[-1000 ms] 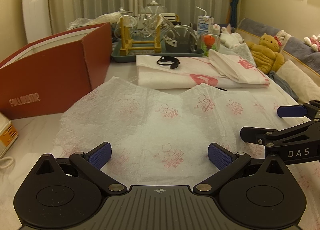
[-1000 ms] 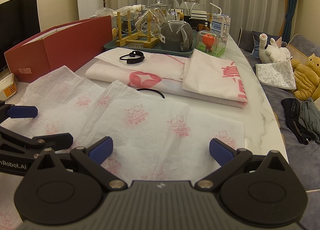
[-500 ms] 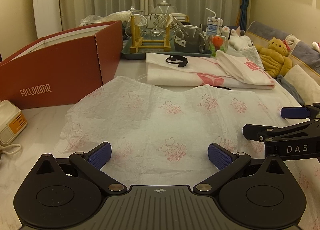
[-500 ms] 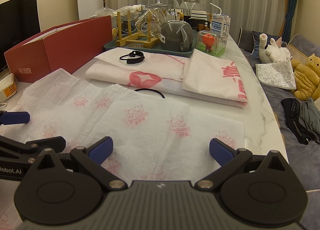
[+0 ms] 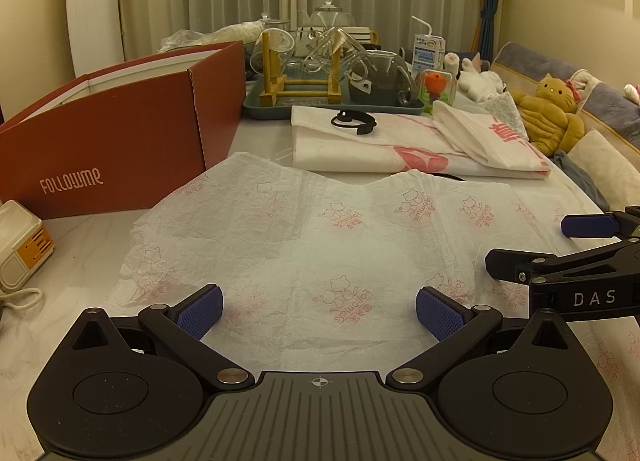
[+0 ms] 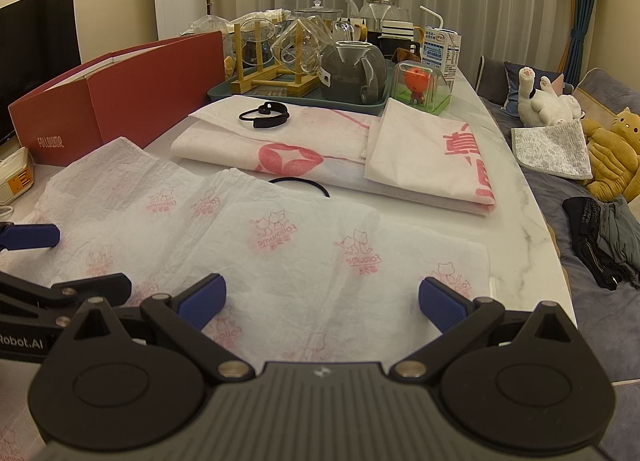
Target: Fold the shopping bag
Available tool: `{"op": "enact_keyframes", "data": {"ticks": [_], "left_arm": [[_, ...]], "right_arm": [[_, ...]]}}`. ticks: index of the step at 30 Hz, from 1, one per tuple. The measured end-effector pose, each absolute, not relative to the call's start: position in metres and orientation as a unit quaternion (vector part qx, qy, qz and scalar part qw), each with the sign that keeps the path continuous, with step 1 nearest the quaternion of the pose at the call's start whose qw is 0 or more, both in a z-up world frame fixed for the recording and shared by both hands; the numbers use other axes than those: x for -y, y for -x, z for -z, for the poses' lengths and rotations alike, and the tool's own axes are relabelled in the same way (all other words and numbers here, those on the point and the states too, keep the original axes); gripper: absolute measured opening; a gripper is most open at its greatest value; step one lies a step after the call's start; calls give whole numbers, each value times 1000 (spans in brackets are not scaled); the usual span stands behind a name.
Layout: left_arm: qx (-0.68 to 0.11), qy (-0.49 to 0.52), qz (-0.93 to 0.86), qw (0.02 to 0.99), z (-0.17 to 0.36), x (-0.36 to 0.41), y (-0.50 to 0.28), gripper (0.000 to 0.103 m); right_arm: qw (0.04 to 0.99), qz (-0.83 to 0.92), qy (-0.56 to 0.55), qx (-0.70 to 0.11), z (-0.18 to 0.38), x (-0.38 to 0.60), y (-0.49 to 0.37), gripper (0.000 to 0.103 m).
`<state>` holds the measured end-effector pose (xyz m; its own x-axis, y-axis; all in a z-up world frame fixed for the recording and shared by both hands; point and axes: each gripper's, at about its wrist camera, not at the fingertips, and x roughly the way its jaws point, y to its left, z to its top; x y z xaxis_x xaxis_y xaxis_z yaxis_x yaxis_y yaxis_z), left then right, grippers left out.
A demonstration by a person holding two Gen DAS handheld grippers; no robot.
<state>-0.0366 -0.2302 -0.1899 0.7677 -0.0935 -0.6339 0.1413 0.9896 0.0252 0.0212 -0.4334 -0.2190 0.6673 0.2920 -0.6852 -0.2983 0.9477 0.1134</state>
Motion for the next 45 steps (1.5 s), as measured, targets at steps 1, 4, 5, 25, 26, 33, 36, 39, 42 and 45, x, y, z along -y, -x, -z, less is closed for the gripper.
{"op": "enact_keyframes", "data": {"ticks": [1,4,5,25,26,33,36,39,42,45], "left_arm": [[-335,-36,63,939,185,223,47,103],[-335,-36,62,939,180,215,59,103],[-335,-36,62,939,180,215,59,103],[-335,-36,61,939,179,213,61,103],[-335,-36,61,939,179,214,60,103],[-335,-36,61,939,179,214,60,103],[-335,-36,61,939,178,213,62,103],[-335,-36,61,939,178,213,63,103],[-335,-36,61,939,178,212,63,103],[-335,-36,61,939,178,213,62,103]], "right_arm": [[913,-162,4,-374,219,433,-21,103],[913,-162,4,-374,219,433,-21,103],[913,-162,4,-374,219,433,-21,103],[913,-162,4,-374,219,433,-21,103],[913,-162,4,-374,219,433,-21,103],[913,-162,4,-374,219,433,-21,103],[913,-162,4,-374,219,433,-21,103],[913,-162,4,-374,219,433,-21,103],[913,-162,4,-374,219,433,-21,103],[913,-162,4,-374,219,433,-21,103]]}}
